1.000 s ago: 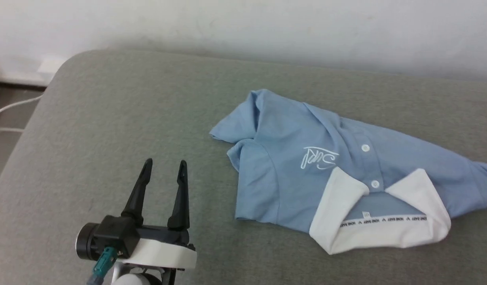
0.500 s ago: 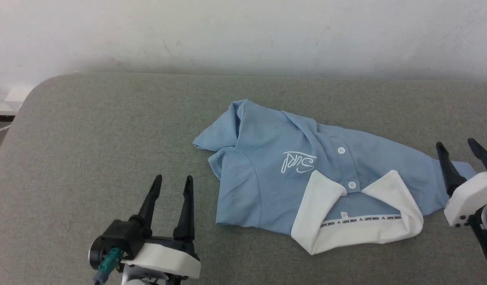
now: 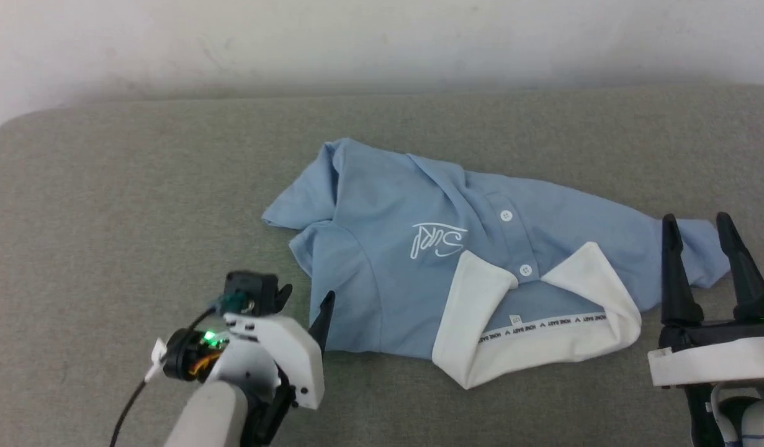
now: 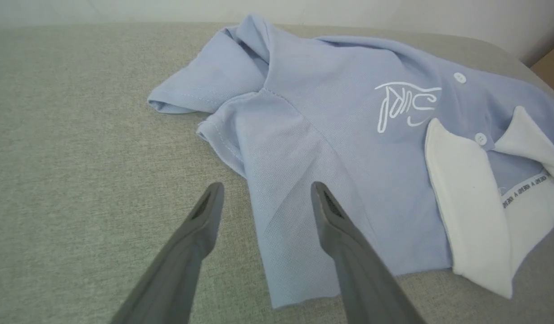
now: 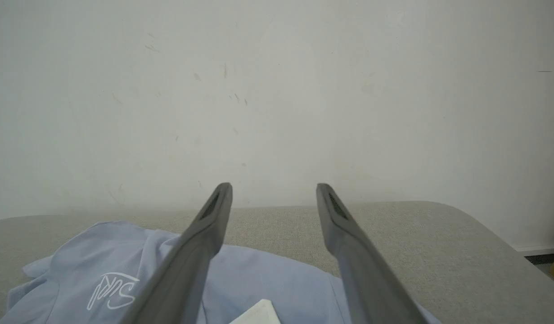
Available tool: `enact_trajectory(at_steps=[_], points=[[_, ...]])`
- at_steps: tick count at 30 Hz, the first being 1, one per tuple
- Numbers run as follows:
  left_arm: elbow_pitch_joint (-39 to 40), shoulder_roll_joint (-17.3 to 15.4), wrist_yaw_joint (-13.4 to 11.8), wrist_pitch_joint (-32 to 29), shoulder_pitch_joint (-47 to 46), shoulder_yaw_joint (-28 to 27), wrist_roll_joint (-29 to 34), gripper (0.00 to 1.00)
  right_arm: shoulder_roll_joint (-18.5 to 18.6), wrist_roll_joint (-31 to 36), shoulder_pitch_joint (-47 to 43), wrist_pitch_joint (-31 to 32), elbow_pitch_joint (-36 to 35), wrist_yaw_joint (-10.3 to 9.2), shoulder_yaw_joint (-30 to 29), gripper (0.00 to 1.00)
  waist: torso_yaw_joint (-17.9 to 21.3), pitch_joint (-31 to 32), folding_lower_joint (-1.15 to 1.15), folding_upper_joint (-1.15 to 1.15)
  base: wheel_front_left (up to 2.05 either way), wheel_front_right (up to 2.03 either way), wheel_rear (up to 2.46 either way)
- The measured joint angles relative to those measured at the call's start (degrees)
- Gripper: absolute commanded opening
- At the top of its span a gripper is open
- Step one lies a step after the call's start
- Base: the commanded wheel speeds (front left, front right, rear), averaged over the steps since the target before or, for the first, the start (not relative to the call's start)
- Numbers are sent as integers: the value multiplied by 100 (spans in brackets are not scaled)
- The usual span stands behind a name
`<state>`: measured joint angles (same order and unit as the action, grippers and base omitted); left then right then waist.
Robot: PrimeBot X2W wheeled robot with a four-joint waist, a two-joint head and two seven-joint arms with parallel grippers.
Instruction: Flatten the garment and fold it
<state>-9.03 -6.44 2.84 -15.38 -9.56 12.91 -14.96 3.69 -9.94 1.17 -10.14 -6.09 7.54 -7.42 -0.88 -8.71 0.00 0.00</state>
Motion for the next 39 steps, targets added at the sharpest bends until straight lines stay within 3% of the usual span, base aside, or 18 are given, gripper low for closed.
enact_trajectory(at_steps=[7, 8, 9, 14, 25, 32, 33, 34, 39], points=[[-114, -199, -59, -1522, -424, 193, 69, 100, -38, 48, 89, -26, -5, 0, 29, 100, 271, -309, 0, 0, 0, 0, 0], [-134, -219, -43, -1649, -423, 234, 64, 44, -41, 49, 98, -56, 3, 0, 27, 100, 301, -346, 0, 0, 0, 0, 0], [-105, -247, -36, -1737, -431, 245, 54, 0, -44, 57, 108, -63, 19, 0, 27, 100, 327, -377, 0, 0, 0, 0, 0], [143, -280, -41, -1738, -338, 201, -55, 0, -51, 107, 116, -107, 151, 0, 2, 100, 327, -444, 1, 0, 0, 0, 0], [1408, -693, -861, -625, 383, -770, 112, 0, -64, 234, 102, 37, 397, 0, -125, 100, -119, -103, 0, 0, 0, 0, 0], [1316, -864, -1054, -975, 991, -966, 101, 0, -64, 261, 36, 563, 828, 0, -183, 100, -418, 69, -1, 0, 0, 0, 0], [1258, -860, -1066, -944, 1011, -956, 115, 44, -66, 282, 34, 666, 891, 0, -188, 100, -451, 79, -1, 0, 0, 0, 0], [1222, -845, -1107, -814, 1006, -951, 156, 100, -65, 304, 32, 766, 940, 0, -192, 100, -482, 86, 0, 0, 0, 0, 0], [1154, -654, -1105, 275, 776, -946, 155, 100, -30, 402, 90, 1291, 965, 0, -122, 100, -623, 121, -1, 0, 0, 0, 0]])
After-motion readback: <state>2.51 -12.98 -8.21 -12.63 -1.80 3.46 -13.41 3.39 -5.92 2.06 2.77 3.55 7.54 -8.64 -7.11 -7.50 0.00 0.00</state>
